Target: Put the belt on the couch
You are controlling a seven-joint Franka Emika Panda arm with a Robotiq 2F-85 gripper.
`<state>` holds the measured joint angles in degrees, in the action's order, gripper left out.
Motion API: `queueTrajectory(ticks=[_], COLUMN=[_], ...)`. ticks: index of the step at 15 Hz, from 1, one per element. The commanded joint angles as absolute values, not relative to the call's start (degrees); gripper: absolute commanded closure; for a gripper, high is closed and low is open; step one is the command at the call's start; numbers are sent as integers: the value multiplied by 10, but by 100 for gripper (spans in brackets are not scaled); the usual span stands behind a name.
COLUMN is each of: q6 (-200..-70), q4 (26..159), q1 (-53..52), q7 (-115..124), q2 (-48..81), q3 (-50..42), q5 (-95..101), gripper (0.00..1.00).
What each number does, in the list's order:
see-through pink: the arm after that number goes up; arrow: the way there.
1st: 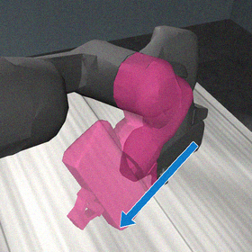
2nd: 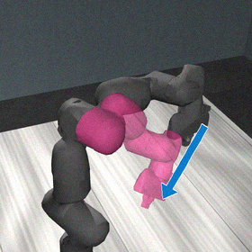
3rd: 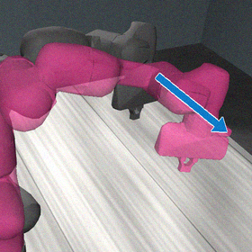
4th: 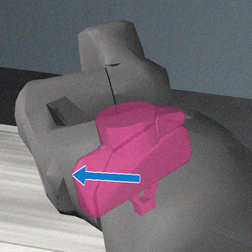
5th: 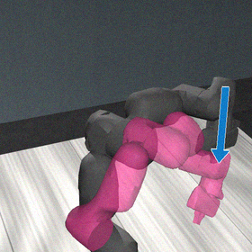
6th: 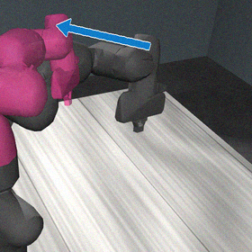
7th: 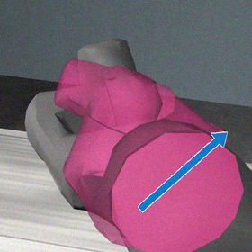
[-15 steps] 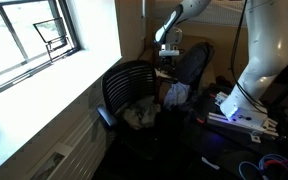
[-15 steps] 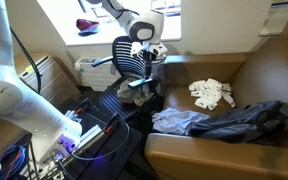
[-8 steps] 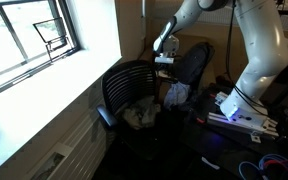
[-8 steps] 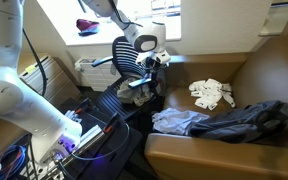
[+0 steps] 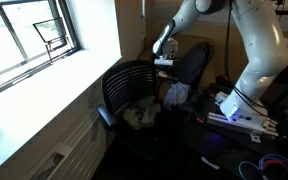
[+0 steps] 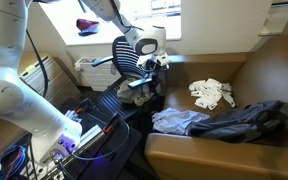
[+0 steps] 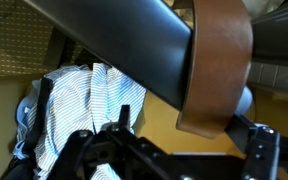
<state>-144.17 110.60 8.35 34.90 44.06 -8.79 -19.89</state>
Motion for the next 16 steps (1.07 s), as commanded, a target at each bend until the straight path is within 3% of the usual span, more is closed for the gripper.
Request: queueTrajectory(ticks=[1, 8, 13, 16], q6=[-1424, -1428, -1418, -1445], q4=[1092, 1078, 1072, 1119], q1=[82, 80, 84, 103], q7=[343, 348, 358, 315], q2=[448, 453, 437, 341], q3=[-93, -95, -99, -85], q5=[-199, -201, -205, -225], gripper=[37, 85, 85, 85])
